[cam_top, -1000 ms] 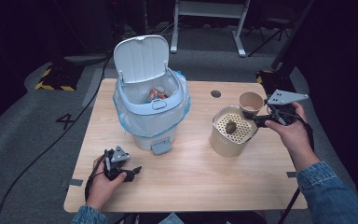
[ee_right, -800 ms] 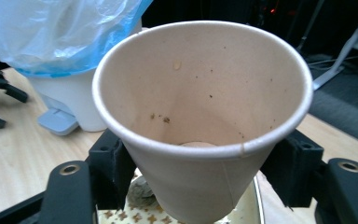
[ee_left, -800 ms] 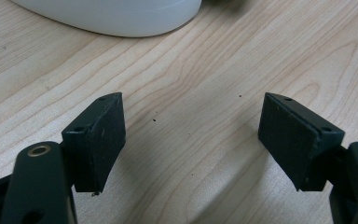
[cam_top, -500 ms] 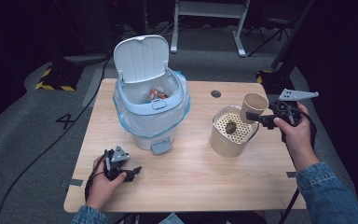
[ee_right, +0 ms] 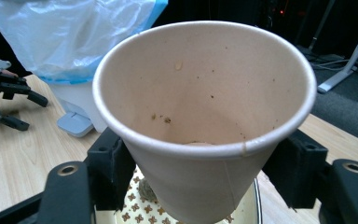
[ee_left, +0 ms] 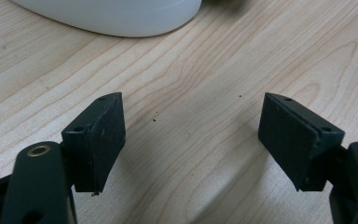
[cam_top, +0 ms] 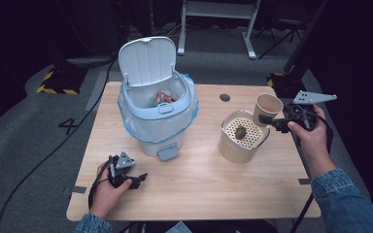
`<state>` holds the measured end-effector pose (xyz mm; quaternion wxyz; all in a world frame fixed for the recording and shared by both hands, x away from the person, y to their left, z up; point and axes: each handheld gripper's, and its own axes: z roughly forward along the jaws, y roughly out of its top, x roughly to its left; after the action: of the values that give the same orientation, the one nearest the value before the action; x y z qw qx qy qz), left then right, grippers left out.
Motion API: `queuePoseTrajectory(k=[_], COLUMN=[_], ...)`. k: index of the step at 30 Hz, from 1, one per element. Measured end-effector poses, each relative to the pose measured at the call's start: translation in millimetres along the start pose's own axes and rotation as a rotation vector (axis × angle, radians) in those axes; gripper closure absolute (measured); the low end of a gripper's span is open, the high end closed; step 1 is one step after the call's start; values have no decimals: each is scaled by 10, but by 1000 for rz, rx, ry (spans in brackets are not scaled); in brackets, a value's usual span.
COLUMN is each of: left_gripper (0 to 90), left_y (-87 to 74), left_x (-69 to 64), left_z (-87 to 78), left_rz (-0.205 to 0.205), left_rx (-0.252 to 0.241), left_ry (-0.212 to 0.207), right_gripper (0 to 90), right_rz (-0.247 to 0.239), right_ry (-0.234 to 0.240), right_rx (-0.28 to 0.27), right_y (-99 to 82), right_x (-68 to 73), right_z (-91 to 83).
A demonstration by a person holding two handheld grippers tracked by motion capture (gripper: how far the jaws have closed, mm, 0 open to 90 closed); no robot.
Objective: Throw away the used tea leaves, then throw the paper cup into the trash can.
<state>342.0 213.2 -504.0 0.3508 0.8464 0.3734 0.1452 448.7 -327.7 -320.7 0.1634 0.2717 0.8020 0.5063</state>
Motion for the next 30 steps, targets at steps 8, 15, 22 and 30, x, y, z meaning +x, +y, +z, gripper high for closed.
queuePoseTrajectory(k=[8,15,22,30], left_gripper=[235,235,236,236], left_y=[-1,0,-4,-3], left_x=[-3,-3,-6,-4], left_z=[3,0,0,0], left_rz=[-8,1,-6,-2], left_rx=[-1,0,-2,-1], left_ry=[-4,-1,-2,-1], right_gripper=[320,316,312,306], right_rz=[-23,-62,-88,-100], right_ry=[0,27,52,98], right_rx=[-6,-16,-31,-42], right_y=[64,260,478,760], right_x=[17,78,131,239], right_z=[-2,28,135,350])
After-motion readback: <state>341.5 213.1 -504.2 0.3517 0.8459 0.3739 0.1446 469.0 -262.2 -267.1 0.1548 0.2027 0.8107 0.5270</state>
